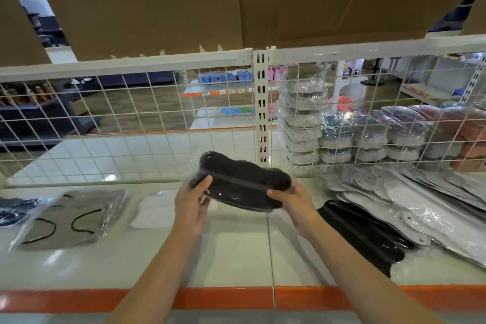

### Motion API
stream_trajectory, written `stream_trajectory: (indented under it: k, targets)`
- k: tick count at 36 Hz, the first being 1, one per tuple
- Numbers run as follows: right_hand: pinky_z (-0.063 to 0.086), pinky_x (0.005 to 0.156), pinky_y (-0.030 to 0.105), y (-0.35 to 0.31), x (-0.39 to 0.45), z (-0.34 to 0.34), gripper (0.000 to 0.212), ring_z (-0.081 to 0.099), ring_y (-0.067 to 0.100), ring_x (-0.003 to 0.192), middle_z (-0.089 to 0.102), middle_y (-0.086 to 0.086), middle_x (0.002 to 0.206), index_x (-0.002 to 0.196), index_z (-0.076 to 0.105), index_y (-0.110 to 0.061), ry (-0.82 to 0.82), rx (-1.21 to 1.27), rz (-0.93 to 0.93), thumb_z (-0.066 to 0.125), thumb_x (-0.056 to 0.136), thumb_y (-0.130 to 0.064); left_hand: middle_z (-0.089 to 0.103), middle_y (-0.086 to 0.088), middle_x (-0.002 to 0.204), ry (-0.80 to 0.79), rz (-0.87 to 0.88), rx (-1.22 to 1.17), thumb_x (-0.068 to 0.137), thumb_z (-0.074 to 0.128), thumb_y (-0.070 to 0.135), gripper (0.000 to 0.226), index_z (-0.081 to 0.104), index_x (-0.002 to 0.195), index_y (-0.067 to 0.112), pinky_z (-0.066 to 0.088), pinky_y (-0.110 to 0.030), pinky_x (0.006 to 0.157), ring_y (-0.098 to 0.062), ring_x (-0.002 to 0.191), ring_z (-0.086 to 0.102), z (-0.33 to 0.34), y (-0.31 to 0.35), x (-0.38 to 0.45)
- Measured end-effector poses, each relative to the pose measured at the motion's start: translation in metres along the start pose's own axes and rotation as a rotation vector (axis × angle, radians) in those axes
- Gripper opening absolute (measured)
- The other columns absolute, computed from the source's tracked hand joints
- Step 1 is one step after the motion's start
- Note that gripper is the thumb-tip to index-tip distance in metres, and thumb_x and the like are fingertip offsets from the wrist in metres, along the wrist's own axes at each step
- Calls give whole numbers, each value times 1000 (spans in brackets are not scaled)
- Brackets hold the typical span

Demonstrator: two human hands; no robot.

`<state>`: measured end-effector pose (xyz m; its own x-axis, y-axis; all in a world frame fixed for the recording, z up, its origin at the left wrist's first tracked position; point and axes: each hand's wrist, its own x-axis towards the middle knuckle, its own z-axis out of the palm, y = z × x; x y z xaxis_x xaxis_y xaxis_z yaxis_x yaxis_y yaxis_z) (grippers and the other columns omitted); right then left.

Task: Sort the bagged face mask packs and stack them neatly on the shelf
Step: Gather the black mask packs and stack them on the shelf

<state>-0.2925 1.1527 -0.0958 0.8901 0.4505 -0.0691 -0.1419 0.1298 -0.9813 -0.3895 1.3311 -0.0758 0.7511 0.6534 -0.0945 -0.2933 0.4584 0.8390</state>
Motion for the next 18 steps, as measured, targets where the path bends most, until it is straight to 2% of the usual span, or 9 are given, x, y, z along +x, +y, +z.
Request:
stream_trajectory:
  k: [2, 4, 7, 9, 11, 13, 14, 16, 18]
  targets:
    - [49, 90, 31, -5, 6, -10, 32, 63, 20, 99, 68, 3, 100, 98, 61, -22, 3, -101, -65, 66, 80, 3, 66, -3, 88, -13, 125, 156, 82, 61, -7, 21, 61, 92, 11, 51, -21, 71, -16, 83, 61, -15, 7, 2]
    - [46, 97, 37, -6, 9, -17, 32, 61, 21, 104, 68, 3, 105, 101, 60, -24, -9, -209, -80, 68, 80, -2, 66, -1, 89, -38, 236, 422, 79, 67, -6, 25, 61, 91, 15, 50, -18, 72, -12, 84, 62, -28, 9, 3]
    - [44, 98, 37, 7, 8, -23, 37, 54, 18, 110, 59, 0, 113, 110, 53, -19, -20, -400, -33, 70, 80, -7, 63, 0, 100, -148, 205, 741, 76, 73, 0, 40, 56, 104, 23, 51, -18, 74, -12, 91, 62, -43, -4, -2]
    - [46, 90, 27, 18, 2, -25, 39, 52, 15, 108, 56, -3, 111, 114, 50, -13, -18, -430, 22, 68, 81, -3, 58, -3, 109, -181, 135, 854, 76, 74, 3, 50, 51, 115, 22, 52, -28, 82, -21, 98, 59, -50, -19, -5]
    - [46, 72, 10, 28, -1, -24, 38, 54, 12, 99, 56, -3, 104, 112, 48, -9, 6, -320, 66, 63, 81, 7, 53, -2, 113, -157, 102, 877, 76, 74, 3, 53, 46, 118, 18, 49, -35, 91, -23, 105, 55, -53, -33, -7]
    - [45, 56, 4, 35, 1, -22, 36, 53, 6, 90, 55, 0, 101, 110, 48, -7, 32, -228, 93, 58, 82, 13, 52, -3, 115, -108, 105, 853, 75, 73, -1, 54, 44, 119, 14, 46, -36, 96, -21, 110, 52, -55, -44, -8]
    - [46, 56, 5, 38, 3, -20, 35, 53, 6, 89, 55, 1, 102, 109, 48, -7, 36, -210, 100, 57, 82, 14, 52, -4, 117, -86, 93, 829, 76, 72, -3, 54, 43, 119, 12, 47, -31, 93, -19, 110, 51, -55, -48, -10]
    - [52, 73, 17, 44, 5, -16, 33, 56, 12, 94, 58, 5, 104, 106, 51, -9, 39, -154, 119, 57, 81, 12, 54, -4, 113, -68, 66, 730, 77, 67, -10, 51, 44, 117, 10, 50, -22, 79, -16, 105, 53, -52, -52, -14]
    - [52, 90, 39, 52, 6, -15, 34, 59, 24, 103, 60, 11, 109, 105, 55, -12, 54, -64, 137, 59, 79, 9, 54, -3, 109, -77, 28, 621, 77, 61, -18, 51, 44, 112, 15, 56, -29, 73, -19, 101, 56, -49, -54, -19]
